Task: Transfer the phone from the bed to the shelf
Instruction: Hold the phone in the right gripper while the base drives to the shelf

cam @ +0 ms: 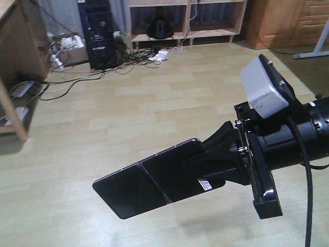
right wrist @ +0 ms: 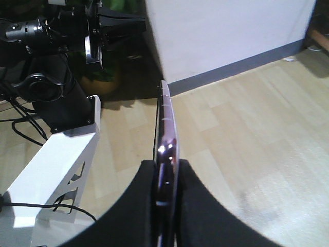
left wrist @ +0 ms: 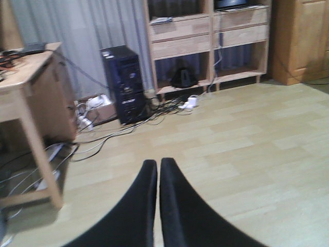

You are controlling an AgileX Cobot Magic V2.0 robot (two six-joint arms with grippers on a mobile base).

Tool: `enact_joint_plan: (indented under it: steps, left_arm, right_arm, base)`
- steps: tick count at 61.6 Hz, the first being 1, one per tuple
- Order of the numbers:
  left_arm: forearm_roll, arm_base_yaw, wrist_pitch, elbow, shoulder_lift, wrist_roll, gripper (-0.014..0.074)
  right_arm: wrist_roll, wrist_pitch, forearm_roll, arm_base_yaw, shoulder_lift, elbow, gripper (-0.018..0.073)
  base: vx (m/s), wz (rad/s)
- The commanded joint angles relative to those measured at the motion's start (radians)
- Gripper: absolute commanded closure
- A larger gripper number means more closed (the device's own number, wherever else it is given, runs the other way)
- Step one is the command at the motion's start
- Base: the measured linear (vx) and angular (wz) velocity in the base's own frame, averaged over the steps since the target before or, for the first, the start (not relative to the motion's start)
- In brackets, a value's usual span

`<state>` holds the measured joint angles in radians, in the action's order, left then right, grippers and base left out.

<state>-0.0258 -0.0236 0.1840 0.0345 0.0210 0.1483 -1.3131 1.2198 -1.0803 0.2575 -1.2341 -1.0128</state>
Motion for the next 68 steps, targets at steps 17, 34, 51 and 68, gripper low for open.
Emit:
enact_joint_plan:
  steps: [17, 34, 51, 68]
  left_arm:
    - [-0.009, 0.001, -0.072, -0.023, 0.004, -0.006, 0.0595]
    - [-0.009, 0.001, -0.072, -0.023, 0.004, -0.006, 0.0595]
    - [-0.009, 0.001, -0.072, -0.023, 0.004, -0.006, 0.0595]
    - [-0.009, 0.001, -0.072, -0.023, 0.004, -0.006, 0.0595]
  right_arm:
    - [0.003, 0.067, -0.087, -0.002, 0.024, -0.025, 0.0561]
    - [0.003, 0.067, -0.087, -0.002, 0.024, -0.025, 0.0561]
    - [0.003, 0.067, -0.087, -0.002, 0.024, -0.025, 0.0561]
    - [0.003, 0.065, -0.087, -0.002, 0.024, -0.025, 0.0561]
  base:
    - [0.41, -0.3]
    - [0.4, -0.25]
    - [0.41, -0.24]
    - [0.43, -0.21]
